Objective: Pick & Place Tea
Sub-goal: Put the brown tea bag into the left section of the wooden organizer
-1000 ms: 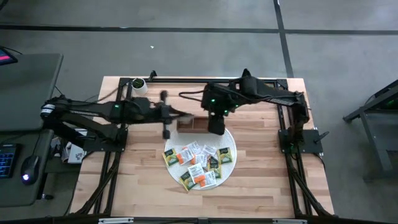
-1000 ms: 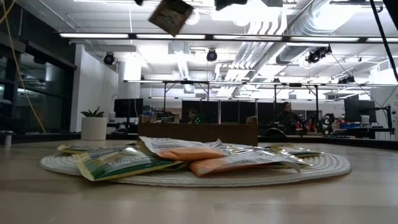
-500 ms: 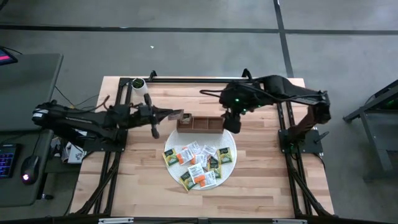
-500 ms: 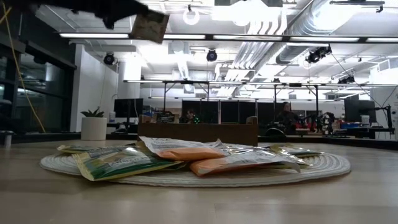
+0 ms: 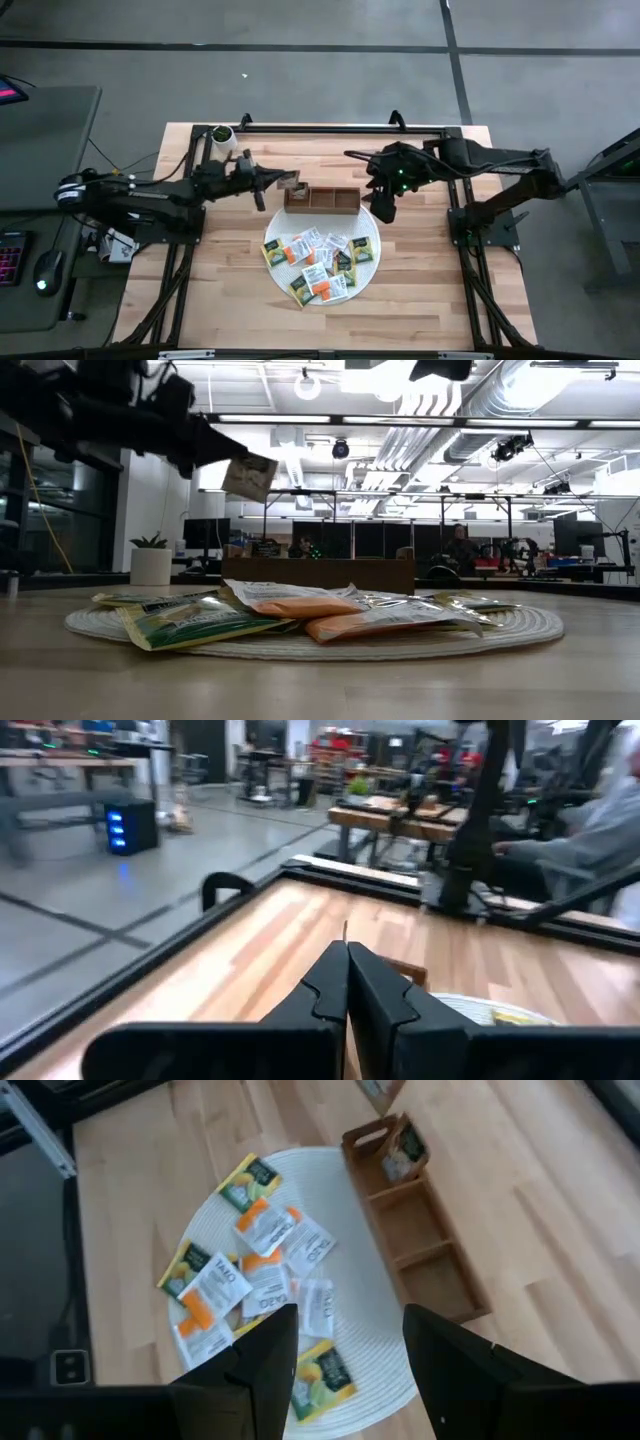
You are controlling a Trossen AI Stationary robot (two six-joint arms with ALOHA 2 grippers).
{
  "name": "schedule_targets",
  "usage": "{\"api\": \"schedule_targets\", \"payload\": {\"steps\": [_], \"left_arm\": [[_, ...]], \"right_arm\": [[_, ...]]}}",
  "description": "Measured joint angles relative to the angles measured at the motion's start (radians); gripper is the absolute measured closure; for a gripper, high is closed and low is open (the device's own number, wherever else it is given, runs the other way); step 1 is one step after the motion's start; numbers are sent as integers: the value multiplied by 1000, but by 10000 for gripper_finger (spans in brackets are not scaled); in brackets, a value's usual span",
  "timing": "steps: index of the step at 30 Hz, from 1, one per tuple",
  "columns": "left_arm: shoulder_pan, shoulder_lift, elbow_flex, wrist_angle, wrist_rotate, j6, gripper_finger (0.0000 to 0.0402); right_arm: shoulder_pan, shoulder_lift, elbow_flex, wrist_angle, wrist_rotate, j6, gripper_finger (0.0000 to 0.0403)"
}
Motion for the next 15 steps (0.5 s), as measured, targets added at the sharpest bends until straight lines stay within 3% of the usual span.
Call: {"api": "schedule_targets", "payload": {"steps": [5,15], "left_arm": [[56,141,0,96,96,-37,401],[103,385,0,280,140,-106,401]], "right_arm": [[0,-31,-88,70,-26,14,224],[0,-38,-124,98,-48,21,224]]}}
